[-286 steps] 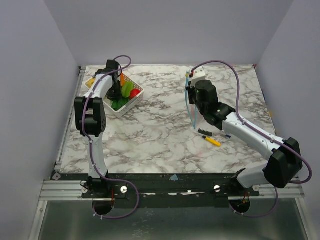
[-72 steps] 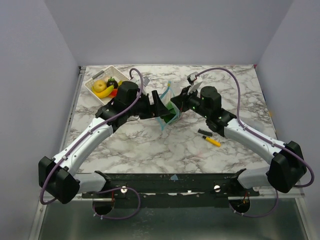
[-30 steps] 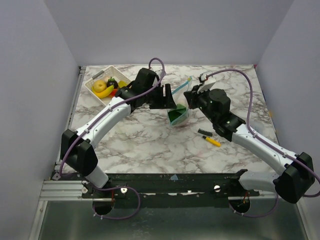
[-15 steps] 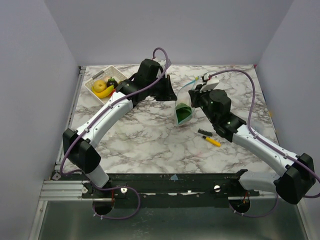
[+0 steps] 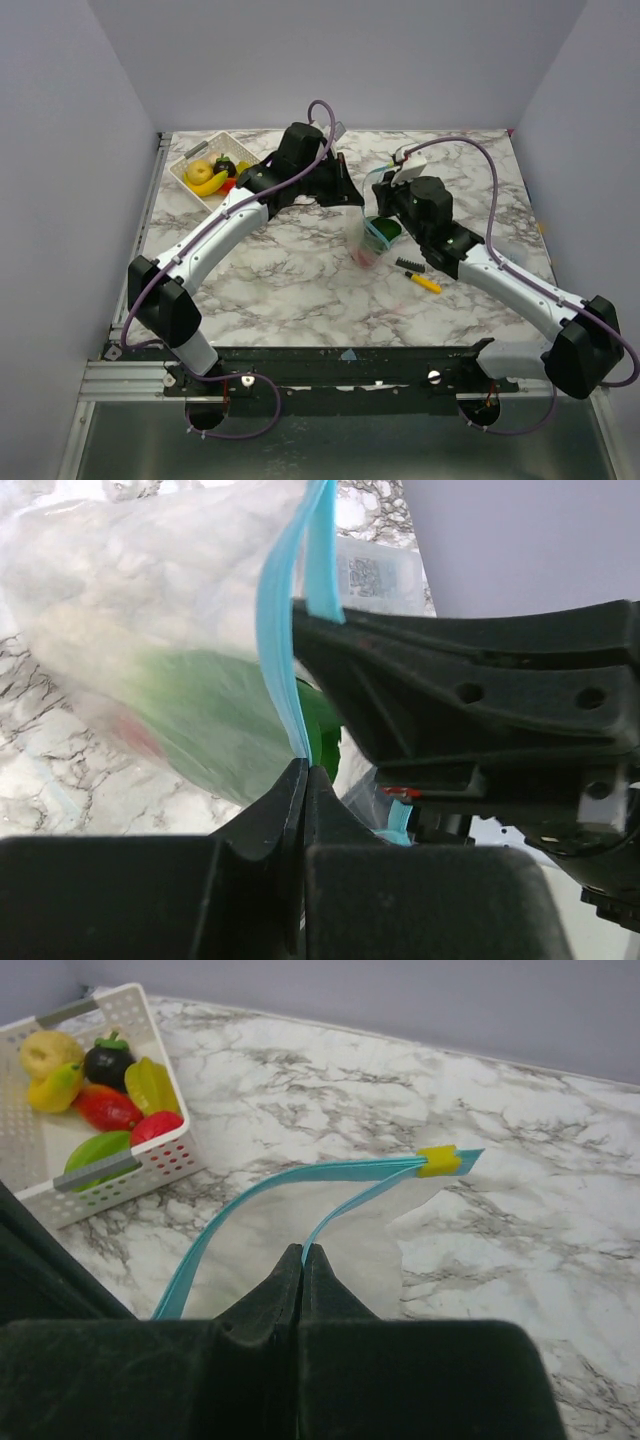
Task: Place the food in the zip-top bag and seal the zipper
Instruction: Adjust the zipper food storage bag at the center of the board, then move the bin to the center of the board, then pick up the fake fruit from the bin, then place the fake fruit in the zipper food storage bag, then adjust the fake fruit in the zipper food storage bag, then pick up the fake vegetable from the bin.
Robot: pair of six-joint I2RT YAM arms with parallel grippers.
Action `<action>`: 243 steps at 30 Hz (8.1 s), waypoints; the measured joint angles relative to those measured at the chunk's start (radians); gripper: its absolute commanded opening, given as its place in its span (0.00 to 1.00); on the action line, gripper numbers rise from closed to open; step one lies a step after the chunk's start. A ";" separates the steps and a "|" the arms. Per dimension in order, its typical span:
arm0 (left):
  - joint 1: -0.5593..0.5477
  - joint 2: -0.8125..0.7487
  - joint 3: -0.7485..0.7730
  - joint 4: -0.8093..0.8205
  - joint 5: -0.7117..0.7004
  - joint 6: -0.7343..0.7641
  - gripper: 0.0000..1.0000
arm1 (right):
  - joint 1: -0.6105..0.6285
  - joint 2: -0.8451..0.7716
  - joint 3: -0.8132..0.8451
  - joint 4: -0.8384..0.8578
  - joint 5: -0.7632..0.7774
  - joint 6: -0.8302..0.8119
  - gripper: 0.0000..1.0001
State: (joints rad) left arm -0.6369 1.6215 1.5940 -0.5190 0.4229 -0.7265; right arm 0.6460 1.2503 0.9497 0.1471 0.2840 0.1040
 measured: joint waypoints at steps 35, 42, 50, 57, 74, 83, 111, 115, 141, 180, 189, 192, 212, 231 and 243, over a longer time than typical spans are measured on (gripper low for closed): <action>0.306 -0.285 -0.282 -0.156 -0.470 0.315 0.86 | 0.000 -0.072 -0.068 0.071 -0.148 0.011 0.00; 0.398 -0.101 -0.192 -0.160 -0.481 0.303 0.85 | 0.000 -0.072 -0.068 0.072 -0.155 0.011 0.00; 0.473 0.186 0.006 -0.133 -0.368 0.282 0.81 | 0.000 -0.072 -0.068 0.072 -0.166 0.007 0.00; 0.481 0.436 0.269 -0.200 -0.336 0.276 0.80 | 0.000 -0.072 -0.068 0.072 -0.174 0.007 0.00; 0.478 0.627 0.438 -0.359 -0.337 0.166 0.75 | 0.000 -0.072 -0.068 0.072 -0.174 -0.001 0.00; 0.478 0.665 0.502 -0.410 -0.311 0.084 0.74 | 0.000 -0.072 -0.068 0.072 -0.174 -0.001 0.00; 0.419 0.334 -0.056 -0.218 -0.298 -0.051 0.18 | 0.000 -0.070 -0.068 0.072 -0.178 -0.002 0.01; 0.419 0.226 -0.109 -0.210 -0.294 -0.021 0.17 | 0.000 -0.068 -0.068 0.072 -0.178 -0.002 0.00; 0.050 -0.508 -0.513 0.385 -0.034 0.014 0.05 | 0.000 -0.070 -0.076 0.084 -0.189 0.000 0.00; -0.011 -0.335 -0.396 0.164 -0.145 0.010 0.76 | 0.000 -0.133 -0.159 0.174 -0.223 0.016 0.01; -0.003 -0.390 -0.445 0.250 -0.114 0.026 0.28 | 0.000 -0.133 -0.159 0.174 -0.227 0.016 0.01; -0.056 -0.340 -0.440 0.304 -0.095 0.019 0.18 | 0.000 -0.133 -0.159 0.174 -0.227 0.016 0.00; -0.103 -0.007 -0.204 0.082 -0.344 0.001 0.43 | 0.000 -0.142 -0.159 0.172 -0.230 0.016 0.00; -0.045 -0.429 -0.362 0.122 -0.283 0.120 0.88 | 0.000 -0.140 -0.159 0.172 -0.235 0.015 0.01; 0.249 -0.554 -0.565 0.021 -0.522 0.102 0.90 | 0.000 -0.140 -0.159 0.173 -0.238 0.015 0.01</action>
State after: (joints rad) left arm -0.3874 1.0676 1.0290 -0.4980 -0.0990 -0.6247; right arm 0.6464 1.1107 0.7906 0.3202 0.0460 0.1188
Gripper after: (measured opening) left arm 0.900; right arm 0.006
